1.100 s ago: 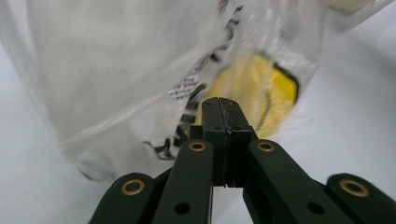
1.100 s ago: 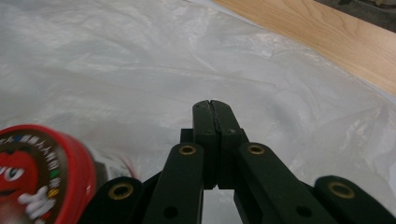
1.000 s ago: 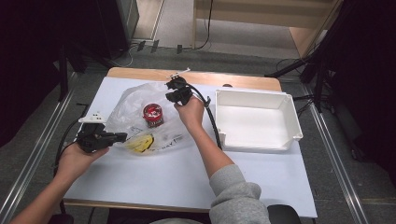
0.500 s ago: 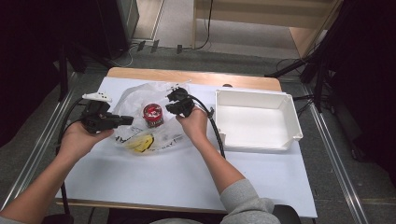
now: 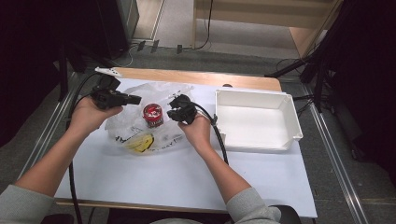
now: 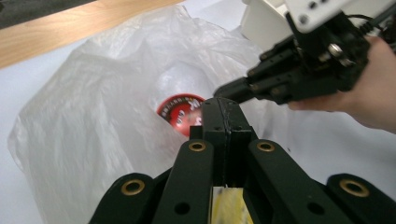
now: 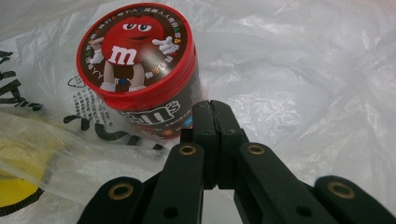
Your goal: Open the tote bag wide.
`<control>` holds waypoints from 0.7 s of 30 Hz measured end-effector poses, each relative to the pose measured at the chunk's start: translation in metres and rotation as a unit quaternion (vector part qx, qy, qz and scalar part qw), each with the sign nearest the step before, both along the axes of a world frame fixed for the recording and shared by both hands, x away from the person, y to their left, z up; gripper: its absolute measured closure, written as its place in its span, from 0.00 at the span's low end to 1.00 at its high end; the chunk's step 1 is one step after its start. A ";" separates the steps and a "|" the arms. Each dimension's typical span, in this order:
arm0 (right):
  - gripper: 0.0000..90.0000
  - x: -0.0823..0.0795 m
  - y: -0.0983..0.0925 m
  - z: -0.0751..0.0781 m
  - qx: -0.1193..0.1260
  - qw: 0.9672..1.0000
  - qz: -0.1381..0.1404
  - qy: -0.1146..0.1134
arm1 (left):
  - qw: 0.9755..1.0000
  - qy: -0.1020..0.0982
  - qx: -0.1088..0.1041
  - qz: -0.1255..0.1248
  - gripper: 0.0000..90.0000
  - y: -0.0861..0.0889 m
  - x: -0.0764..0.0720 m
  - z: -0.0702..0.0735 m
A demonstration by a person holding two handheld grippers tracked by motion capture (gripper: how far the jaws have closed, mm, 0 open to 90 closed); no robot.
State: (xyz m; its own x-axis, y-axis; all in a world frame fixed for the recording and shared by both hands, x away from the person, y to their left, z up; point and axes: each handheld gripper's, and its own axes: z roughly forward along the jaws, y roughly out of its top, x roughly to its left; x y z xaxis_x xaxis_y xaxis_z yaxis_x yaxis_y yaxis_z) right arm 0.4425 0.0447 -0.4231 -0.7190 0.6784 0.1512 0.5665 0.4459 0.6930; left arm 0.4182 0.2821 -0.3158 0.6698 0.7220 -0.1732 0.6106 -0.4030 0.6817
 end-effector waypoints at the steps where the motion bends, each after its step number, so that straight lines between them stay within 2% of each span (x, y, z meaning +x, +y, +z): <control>1: 1.00 0.000 -0.001 -0.001 0.001 1.000 0.000 -0.002 | 1.000 0.003 -0.002 0.001 1.00 -0.001 0.004 0.000; 5: 1.00 0.000 -0.002 -0.002 0.005 1.000 -0.004 0.001 | 1.000 0.008 -0.001 0.006 1.00 -0.003 0.024 -0.007; 10: 1.00 0.001 -0.002 -0.002 0.007 1.000 0.001 -0.005 | 1.000 0.021 0.006 0.015 1.00 -0.001 0.041 -0.029; 14: 1.00 0.002 -0.001 -0.005 0.009 1.000 -0.002 0.000 | 0.999 0.033 0.019 0.022 1.00 0.002 0.049 -0.045; 21: 1.00 0.001 0.002 -0.012 0.008 1.000 0.002 0.003 | 0.999 0.040 0.012 0.033 1.00 0.009 0.057 -0.068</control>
